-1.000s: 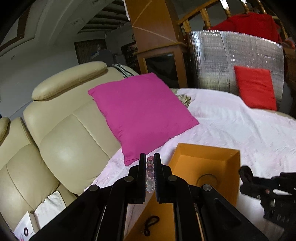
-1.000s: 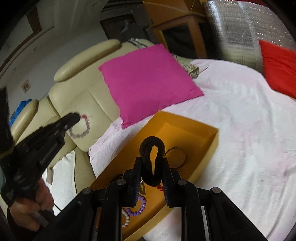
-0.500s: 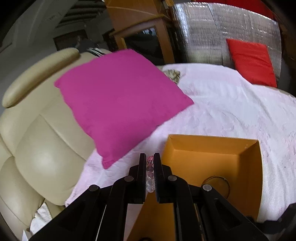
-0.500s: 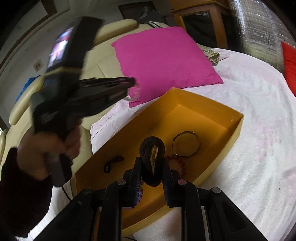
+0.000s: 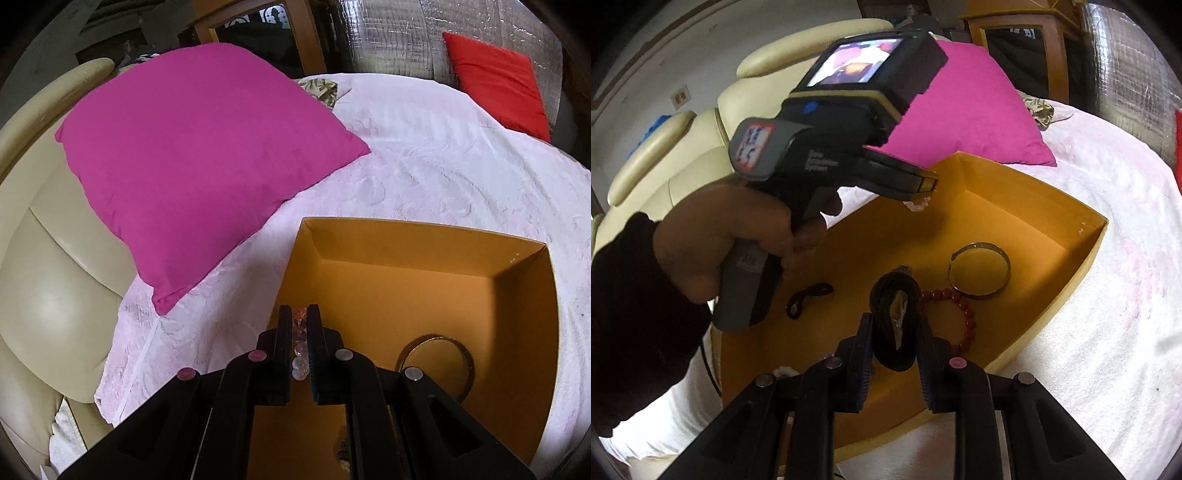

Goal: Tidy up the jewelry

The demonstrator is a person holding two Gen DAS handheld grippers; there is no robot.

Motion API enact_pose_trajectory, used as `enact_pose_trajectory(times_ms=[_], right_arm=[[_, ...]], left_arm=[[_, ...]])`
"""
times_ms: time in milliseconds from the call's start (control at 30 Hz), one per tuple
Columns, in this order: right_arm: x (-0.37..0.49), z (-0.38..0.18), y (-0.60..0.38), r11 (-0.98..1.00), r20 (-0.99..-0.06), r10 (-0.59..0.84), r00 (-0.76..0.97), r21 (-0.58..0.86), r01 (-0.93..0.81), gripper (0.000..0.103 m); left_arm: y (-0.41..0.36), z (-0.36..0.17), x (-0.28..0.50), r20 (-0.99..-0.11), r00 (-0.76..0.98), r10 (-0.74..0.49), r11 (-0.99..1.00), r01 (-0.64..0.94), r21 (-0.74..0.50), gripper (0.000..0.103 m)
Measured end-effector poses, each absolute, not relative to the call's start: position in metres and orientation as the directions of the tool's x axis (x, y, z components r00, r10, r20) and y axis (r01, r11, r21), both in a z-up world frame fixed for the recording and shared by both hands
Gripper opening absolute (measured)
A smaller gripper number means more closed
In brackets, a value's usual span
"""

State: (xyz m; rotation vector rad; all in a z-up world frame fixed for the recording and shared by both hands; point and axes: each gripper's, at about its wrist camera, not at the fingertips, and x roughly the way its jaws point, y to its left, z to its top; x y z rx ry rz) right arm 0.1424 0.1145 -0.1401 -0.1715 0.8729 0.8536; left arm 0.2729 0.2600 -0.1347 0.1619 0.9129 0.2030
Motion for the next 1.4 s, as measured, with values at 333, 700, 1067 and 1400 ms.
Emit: enact_pose_trajectory(times_ms=[333, 700, 1067, 1400], right_arm=[[0.14, -0.111, 0.099, 0.689, -0.696, 0.593, 0.405, 0.178, -0.703, 0.065], [0.098, -0.043, 0.051, 0.726, -0.627, 0.605, 0.49, 0.183, -0.663, 0.065], [0.038, 0.015, 0.027, 0.75, -0.581, 0.601, 0.55, 0.171, -0.639, 0.065], [-0.011, 0.04, 0.016, 0.767, -0.577, 0.577, 0.578, 0.14, -0.626, 0.067]], left_arm=[[0.251, -0.092, 0.231, -0.686, 0.656, 0.314, 0.944, -0.142, 0.297, 0.057], [0.242, -0.014, 0.138, -0.581, 0.736, 0.348, 0.936, -0.235, 0.263, 0.077], [0.228, 0.041, 0.043, -0.487, 0.759, 0.431, 0.902, -0.343, 0.263, 0.089], [0.218, 0.048, -0.017, -0.435, 0.706, 0.559, 0.828, -0.451, 0.333, 0.089]])
